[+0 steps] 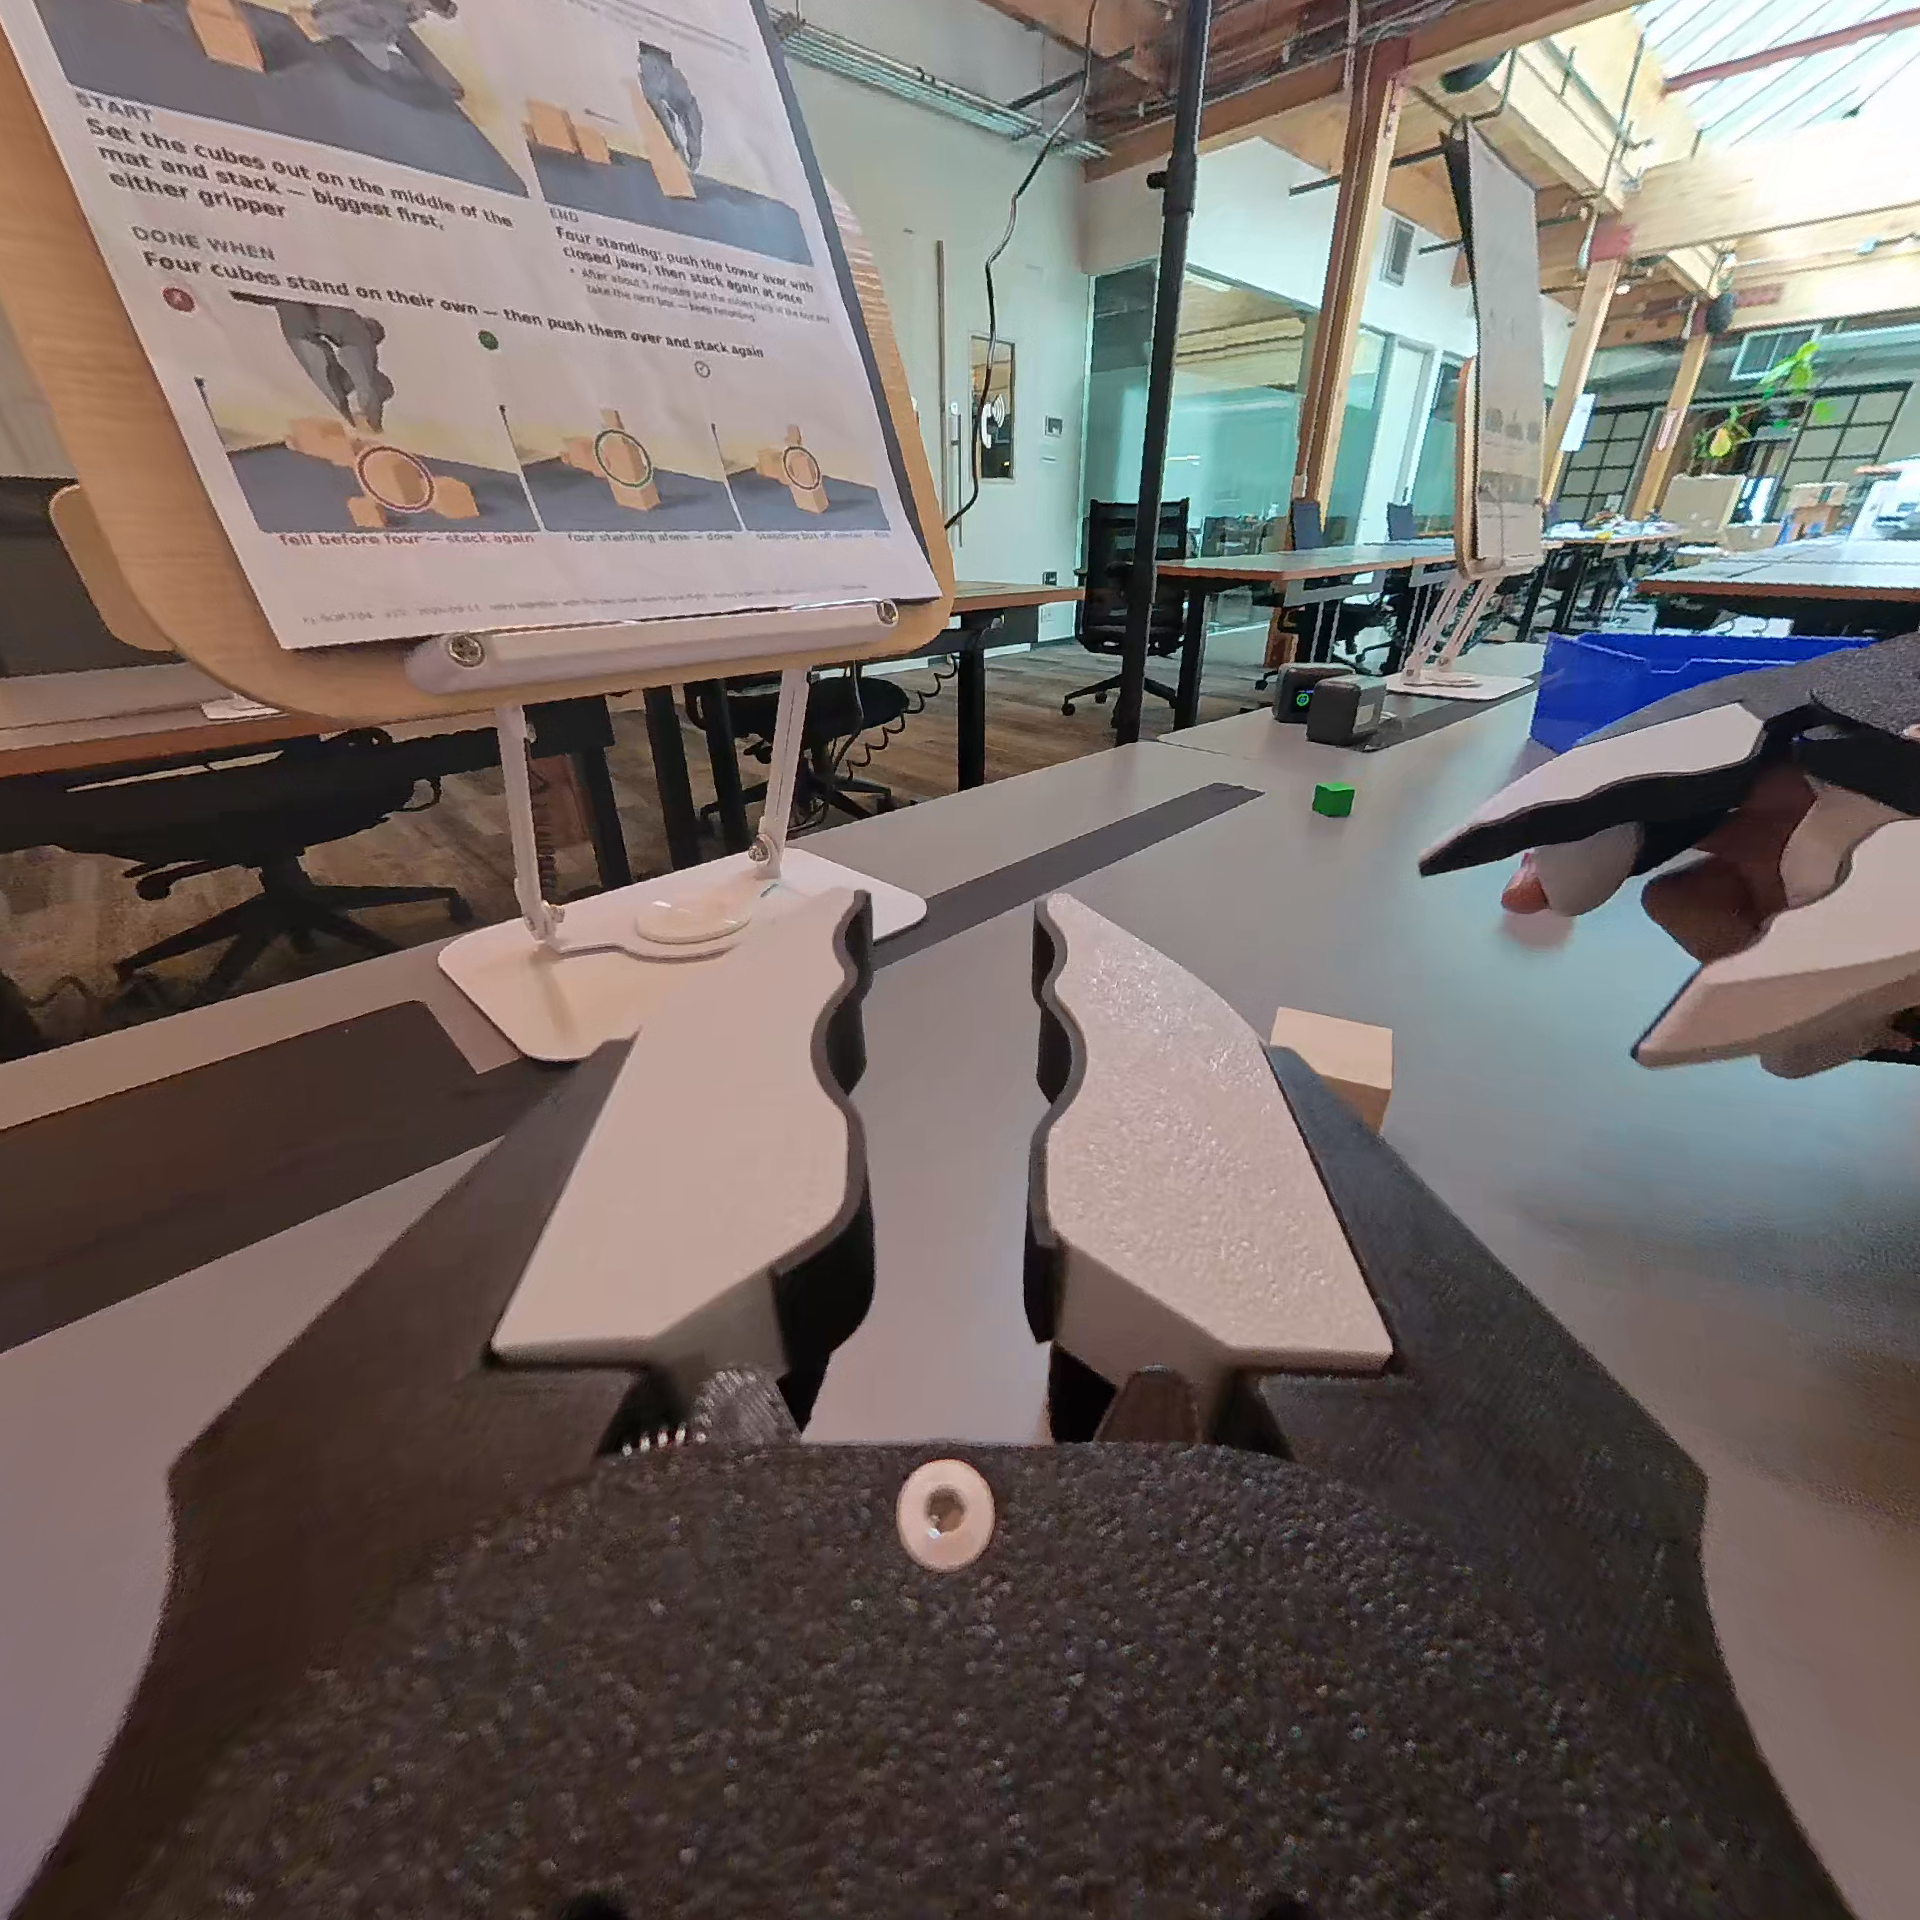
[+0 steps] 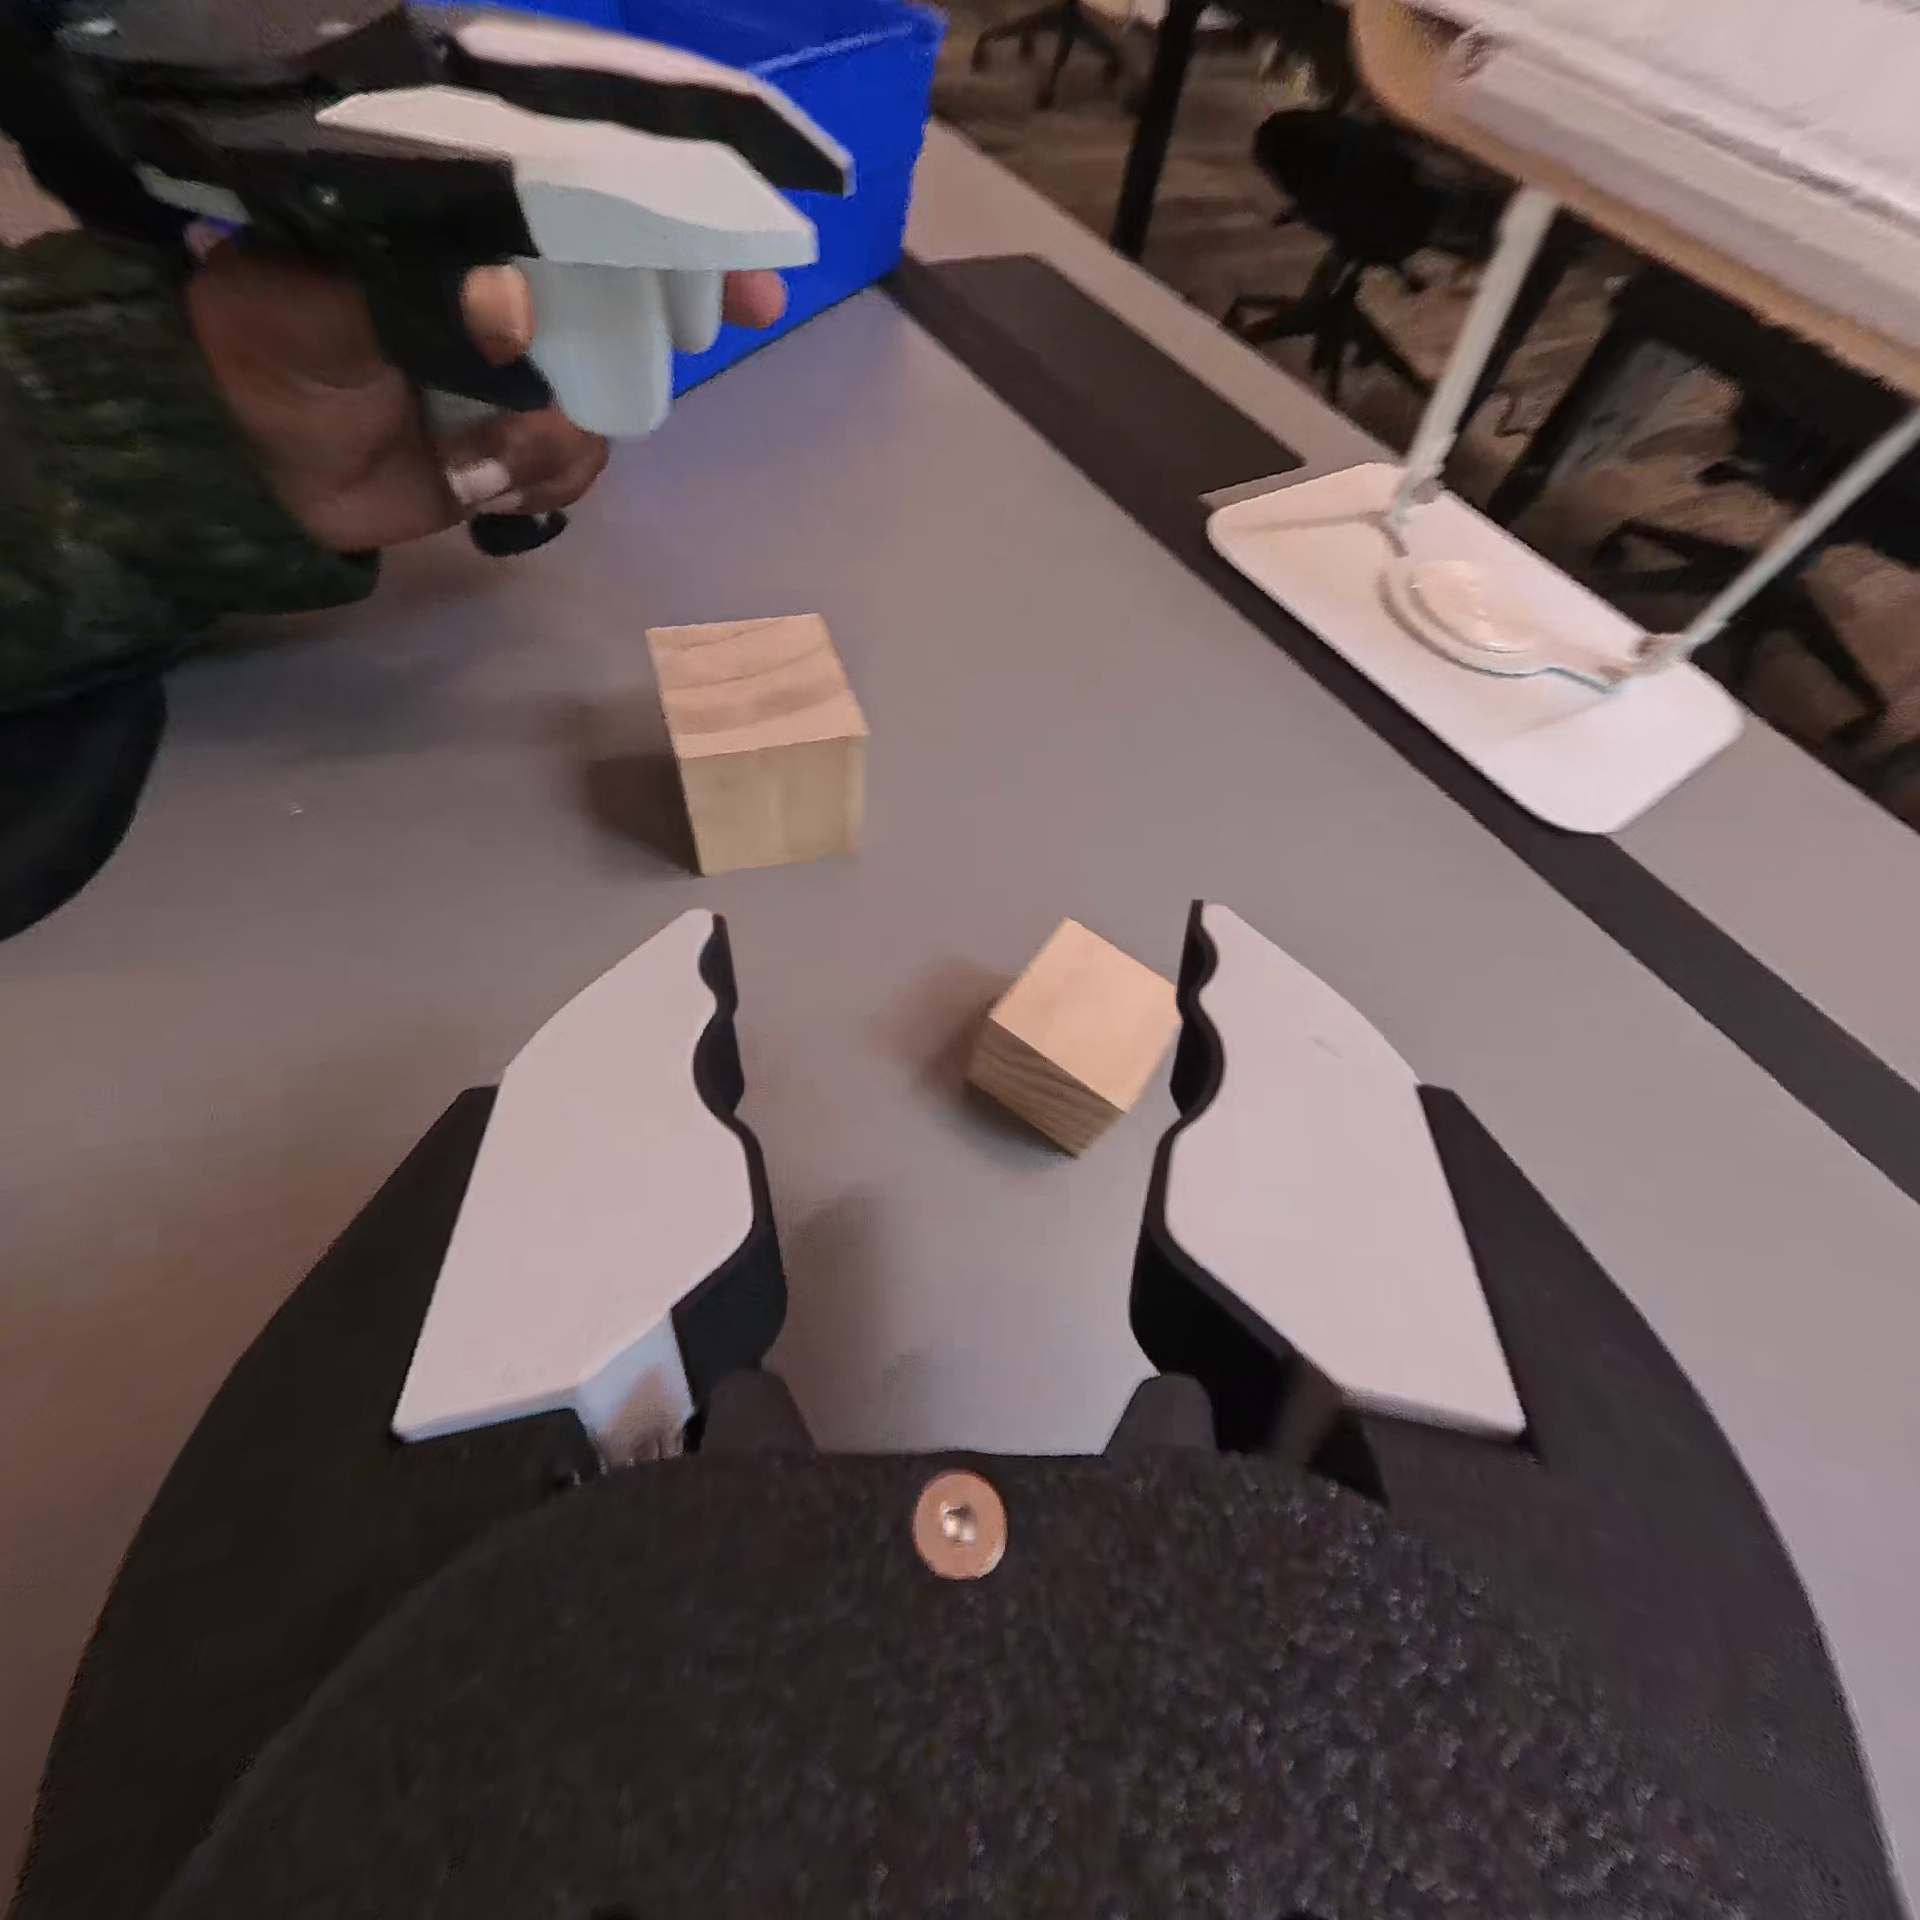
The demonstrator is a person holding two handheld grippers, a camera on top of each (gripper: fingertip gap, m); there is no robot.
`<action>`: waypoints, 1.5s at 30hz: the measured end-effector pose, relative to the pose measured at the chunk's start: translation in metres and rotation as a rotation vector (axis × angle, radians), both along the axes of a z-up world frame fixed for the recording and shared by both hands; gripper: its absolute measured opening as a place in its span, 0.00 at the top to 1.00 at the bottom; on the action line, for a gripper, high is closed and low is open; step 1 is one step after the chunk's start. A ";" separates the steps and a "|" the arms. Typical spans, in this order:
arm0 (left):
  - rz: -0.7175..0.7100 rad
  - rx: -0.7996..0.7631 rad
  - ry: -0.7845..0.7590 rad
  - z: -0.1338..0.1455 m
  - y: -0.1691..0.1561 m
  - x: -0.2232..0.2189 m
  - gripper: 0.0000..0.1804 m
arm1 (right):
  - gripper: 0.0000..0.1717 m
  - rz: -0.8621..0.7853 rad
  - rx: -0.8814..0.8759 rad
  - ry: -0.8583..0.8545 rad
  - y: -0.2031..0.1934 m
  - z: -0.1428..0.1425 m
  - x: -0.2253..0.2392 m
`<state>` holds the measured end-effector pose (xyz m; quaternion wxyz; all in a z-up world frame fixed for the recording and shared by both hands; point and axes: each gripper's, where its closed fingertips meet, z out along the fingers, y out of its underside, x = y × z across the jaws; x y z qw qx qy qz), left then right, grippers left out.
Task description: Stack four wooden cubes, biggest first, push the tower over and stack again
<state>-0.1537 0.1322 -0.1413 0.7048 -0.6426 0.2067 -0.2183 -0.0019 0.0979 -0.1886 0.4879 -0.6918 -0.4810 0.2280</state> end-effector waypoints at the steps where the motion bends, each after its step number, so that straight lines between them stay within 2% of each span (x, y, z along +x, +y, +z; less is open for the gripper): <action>1: 0.004 -0.002 0.006 -0.001 0.001 -0.001 0.84 | 0.52 0.027 -0.022 -0.029 -0.003 -0.004 -0.011; 5: 0.028 0.003 0.021 0.000 0.002 -0.007 0.84 | 0.52 0.102 -0.119 -0.131 -0.010 -0.024 -0.051; 13: 0.090 0.019 0.006 0.005 0.006 -0.023 0.85 | 0.47 0.211 -0.175 -0.402 -0.006 -0.054 -0.113; 14: 0.094 0.019 0.007 0.004 0.007 -0.024 0.86 | 0.50 0.220 -0.185 -0.443 -0.006 -0.059 -0.117; 15: 0.097 0.019 0.007 0.004 0.007 -0.025 0.86 | 0.63 0.236 -0.196 -0.490 -0.006 -0.065 -0.118; 19: 0.100 0.017 0.001 0.005 0.007 -0.027 0.87 | 0.65 0.331 -0.134 -0.540 -0.007 -0.061 -0.117; 23: 0.100 0.019 -0.004 0.006 0.007 -0.027 0.87 | 0.65 0.463 -0.071 -0.477 -0.016 -0.029 -0.094; 28: 0.083 0.022 -0.014 0.008 0.005 -0.024 0.88 | 0.65 0.514 -0.083 -0.488 -0.021 -0.008 -0.023; 33: 0.051 0.051 -0.046 0.018 -0.002 -0.021 0.90 | 0.65 0.427 -0.097 -0.560 -0.010 -0.018 0.050; 37: 0.052 0.037 -0.025 0.010 -0.001 -0.019 0.90 | 0.65 0.377 -0.122 -0.571 -0.001 -0.030 0.085; 40: 0.046 0.016 -0.008 0.003 0.001 -0.016 0.90 | 0.65 0.372 -0.133 -0.555 0.004 -0.037 0.093; 45: 0.042 0.001 0.014 -0.003 0.002 -0.013 0.91 | 0.65 0.407 -0.126 -0.503 0.010 -0.048 0.082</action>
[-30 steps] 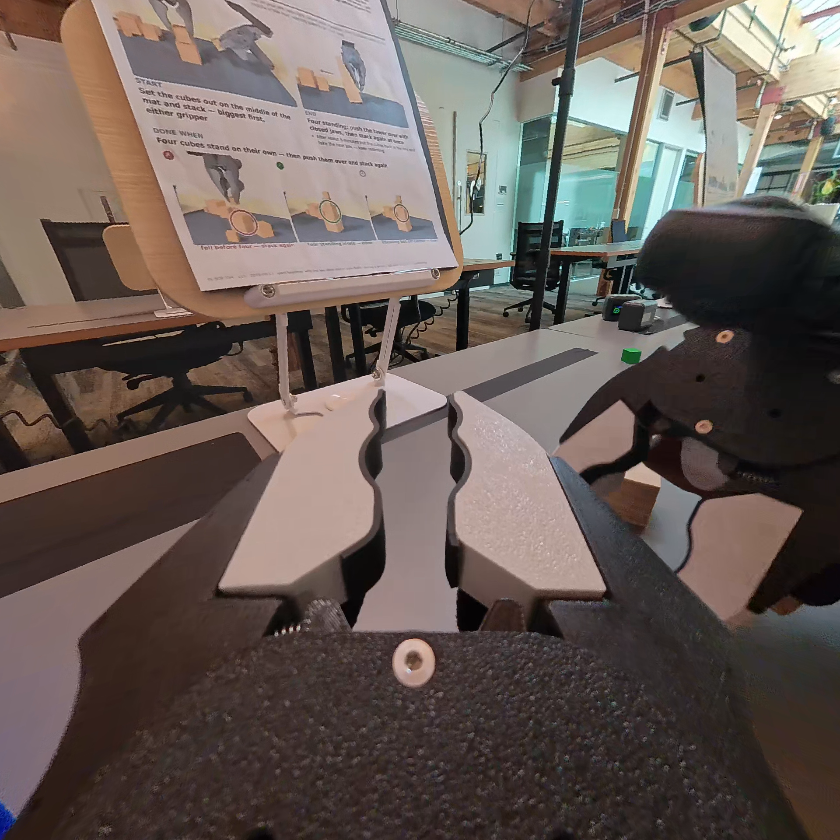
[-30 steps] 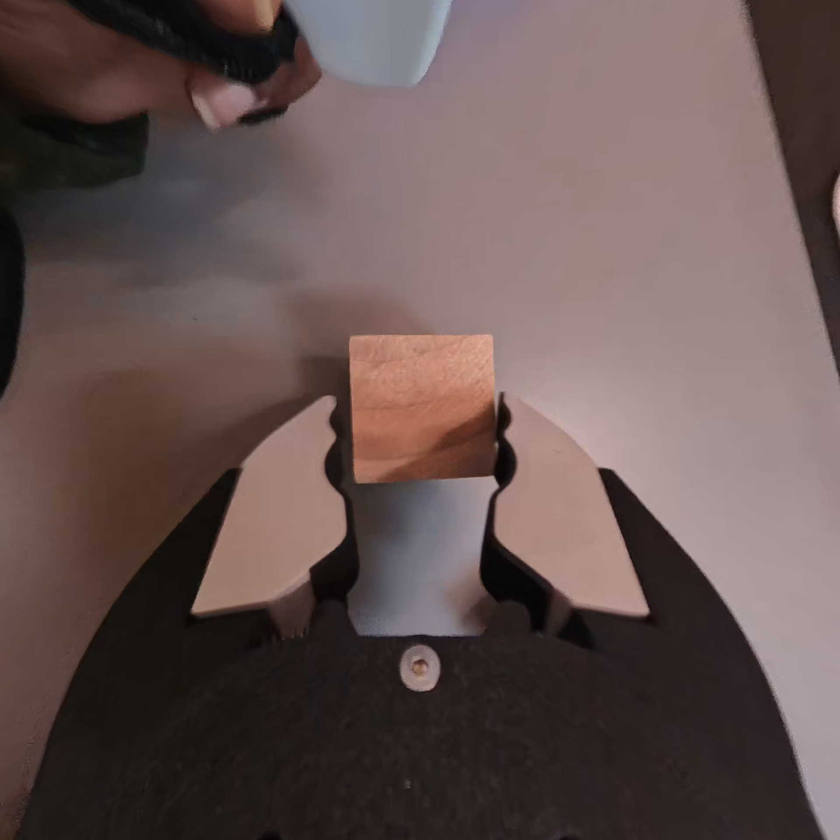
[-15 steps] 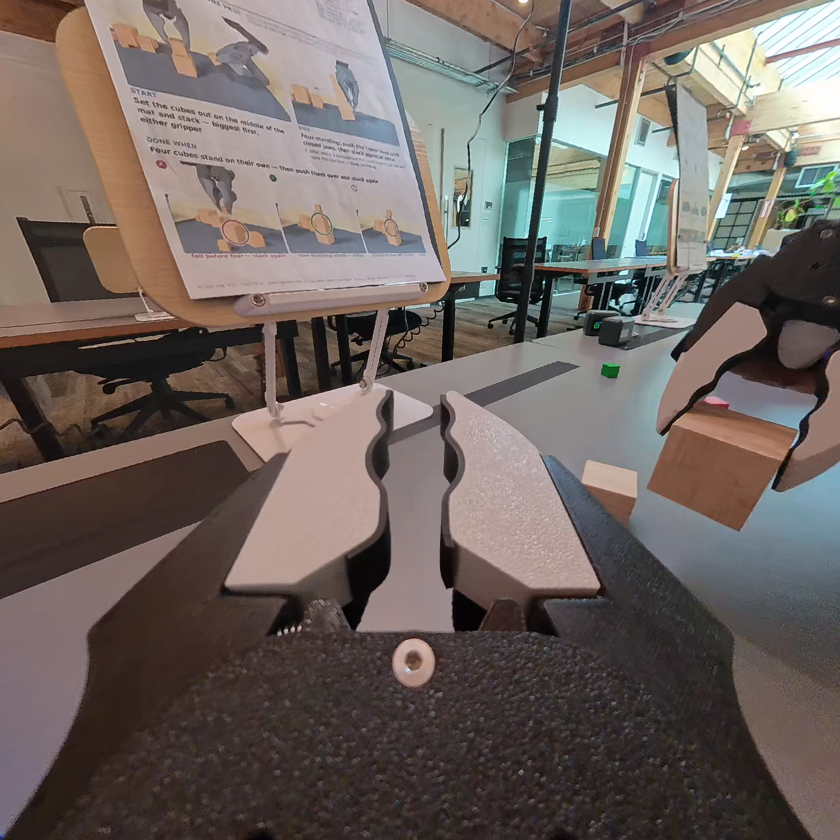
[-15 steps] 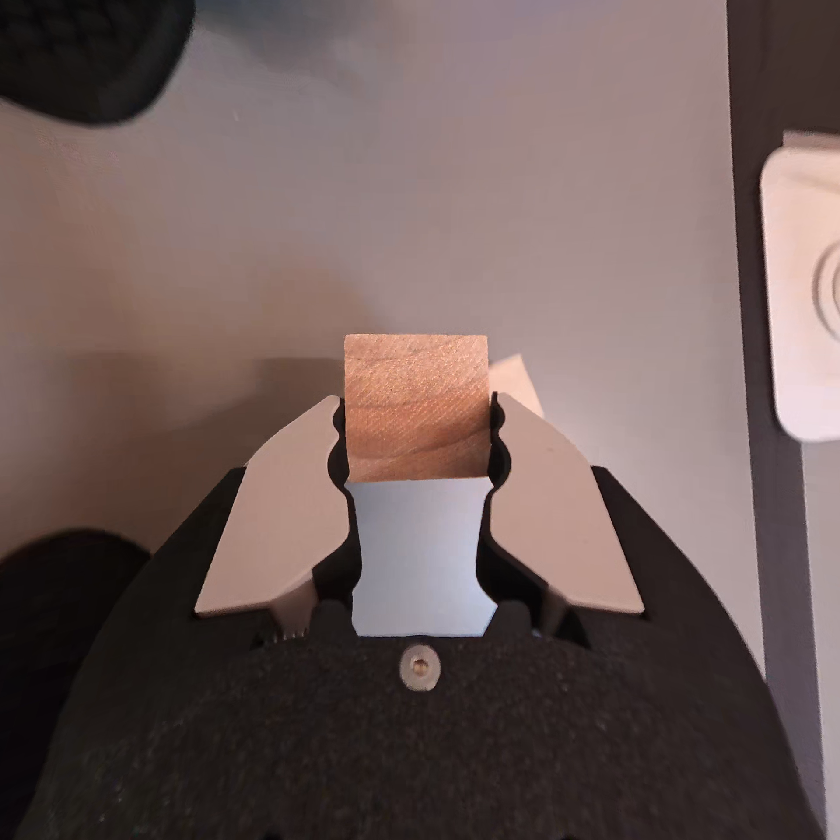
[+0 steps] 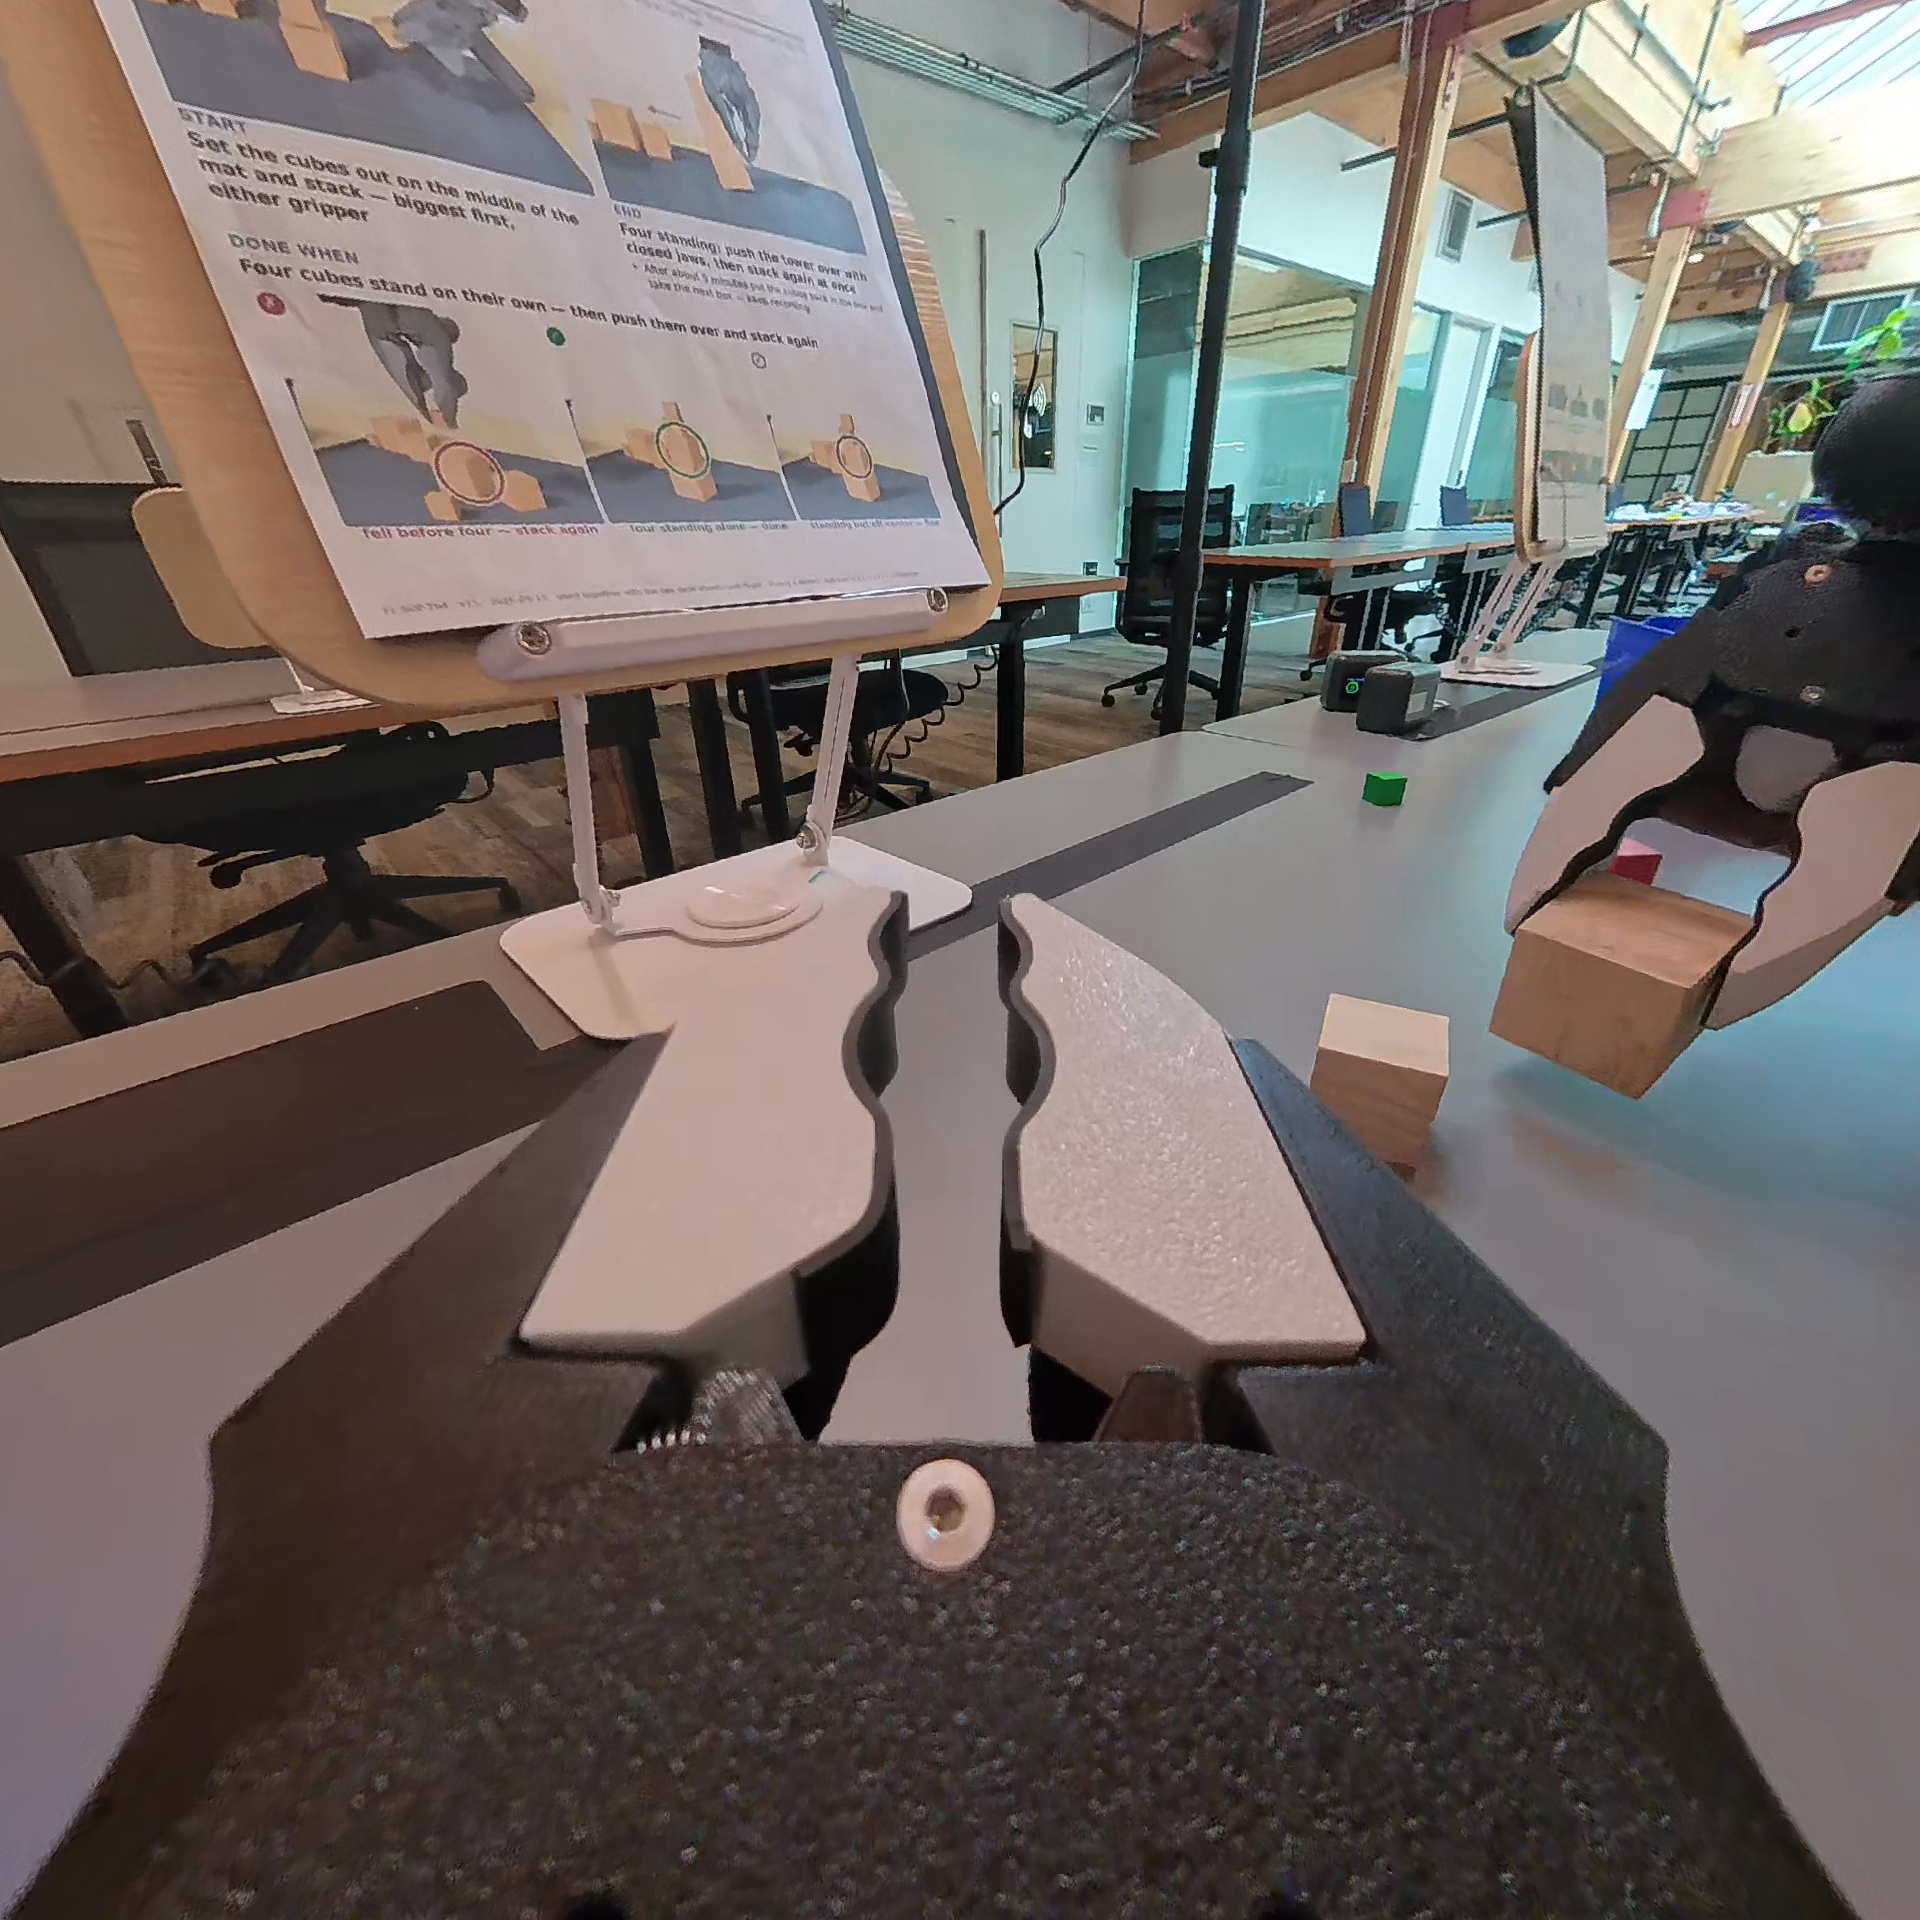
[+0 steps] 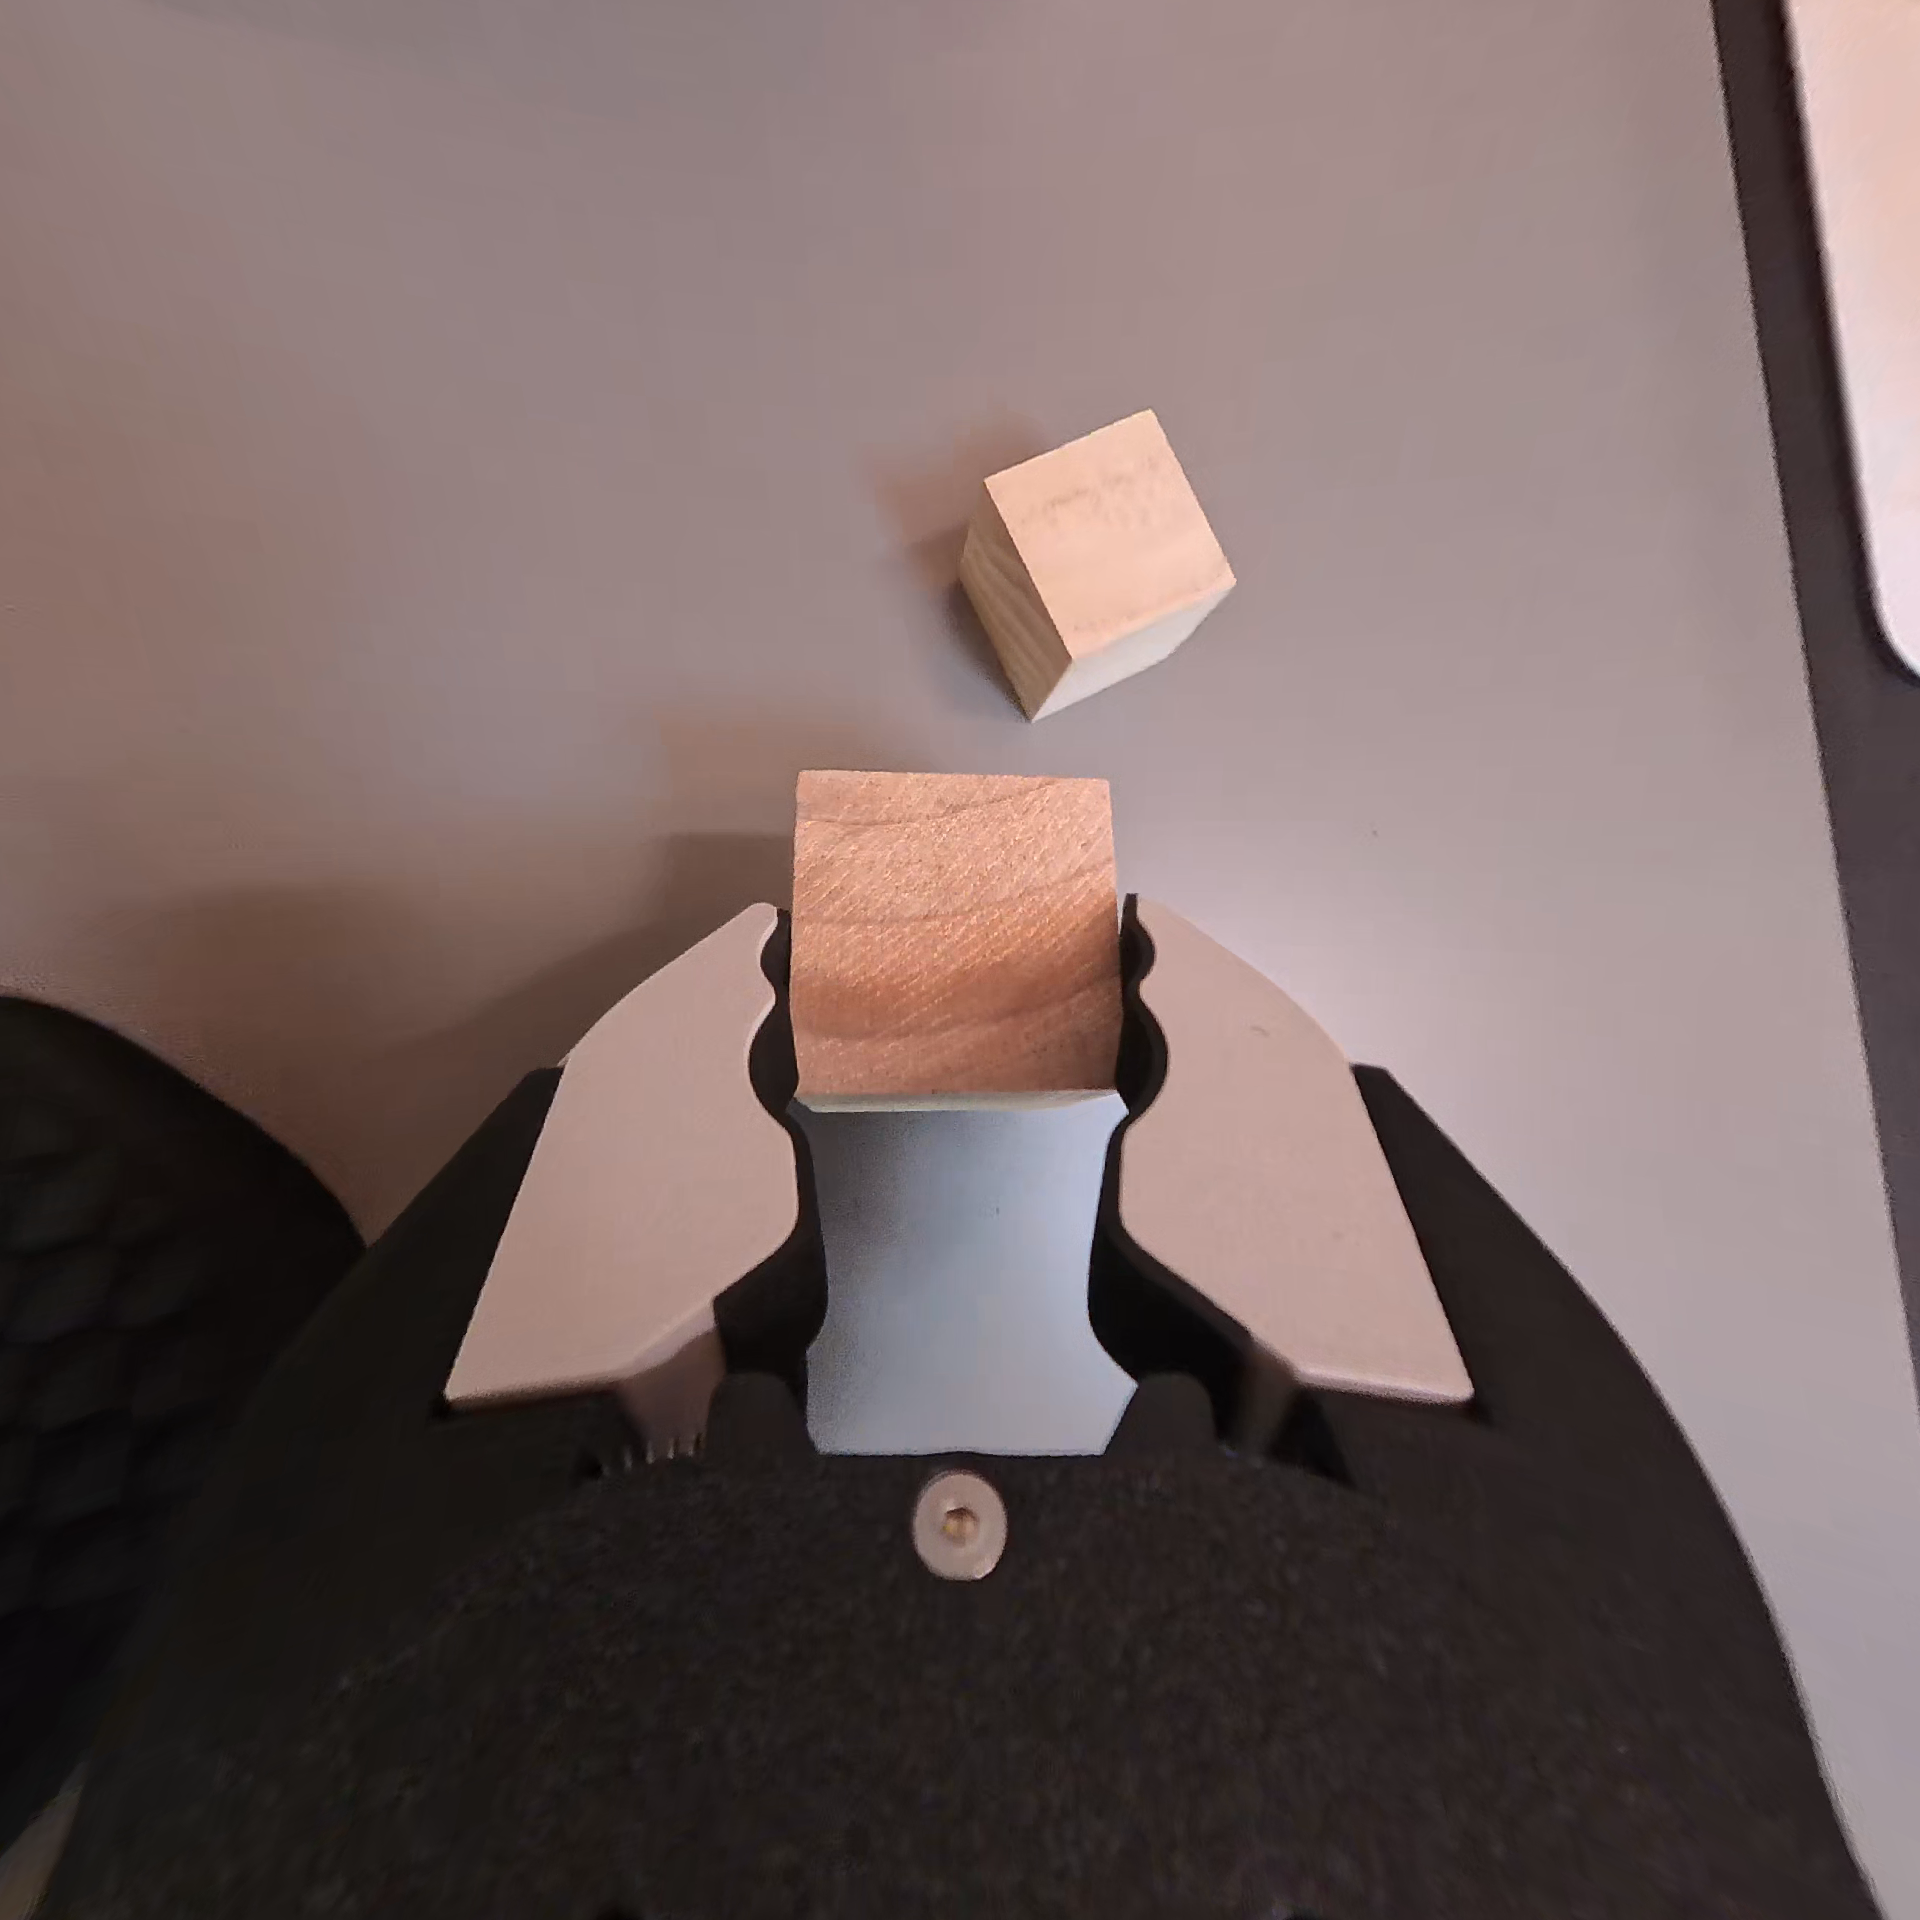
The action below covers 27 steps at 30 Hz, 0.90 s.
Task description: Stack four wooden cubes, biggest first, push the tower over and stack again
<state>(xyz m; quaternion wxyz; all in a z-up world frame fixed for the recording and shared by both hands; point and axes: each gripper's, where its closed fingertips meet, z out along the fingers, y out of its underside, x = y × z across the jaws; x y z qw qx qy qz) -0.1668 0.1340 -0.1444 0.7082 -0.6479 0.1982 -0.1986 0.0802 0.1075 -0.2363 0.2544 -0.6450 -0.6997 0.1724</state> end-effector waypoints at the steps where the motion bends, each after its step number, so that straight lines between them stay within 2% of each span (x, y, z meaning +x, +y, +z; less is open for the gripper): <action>1: -0.001 -0.002 0.001 -0.001 0.000 0.000 0.91 | 0.65 0.010 -0.004 0.001 0.000 -0.004 -0.003; 6: -0.005 -0.011 0.003 -0.003 0.001 0.001 0.91 | 0.65 0.067 -0.032 -0.024 -0.003 -0.019 -0.010; 10: -0.010 -0.014 0.005 -0.005 0.002 0.003 0.91 | 0.65 0.077 -0.029 -0.046 0.000 -0.020 -0.011; 12: -0.010 -0.016 0.007 -0.006 0.003 0.003 0.91 | 0.61 0.065 -0.030 -0.069 0.001 -0.019 -0.012; 14: -0.007 -0.019 0.009 -0.006 0.003 0.003 0.91 | 0.57 0.052 -0.031 -0.064 0.003 -0.010 -0.015; 19: -0.015 -0.022 0.011 -0.007 0.003 0.005 0.91 | 0.62 0.068 -0.016 0.010 0.004 0.026 -0.041; 23: -0.018 -0.031 0.019 -0.010 0.003 0.006 0.91 | 0.62 0.093 0.037 -0.100 0.018 0.020 -0.059; 27: -0.011 -0.016 0.029 -0.008 0.003 0.006 0.91 | 0.61 0.154 0.061 -0.239 0.026 0.000 -0.073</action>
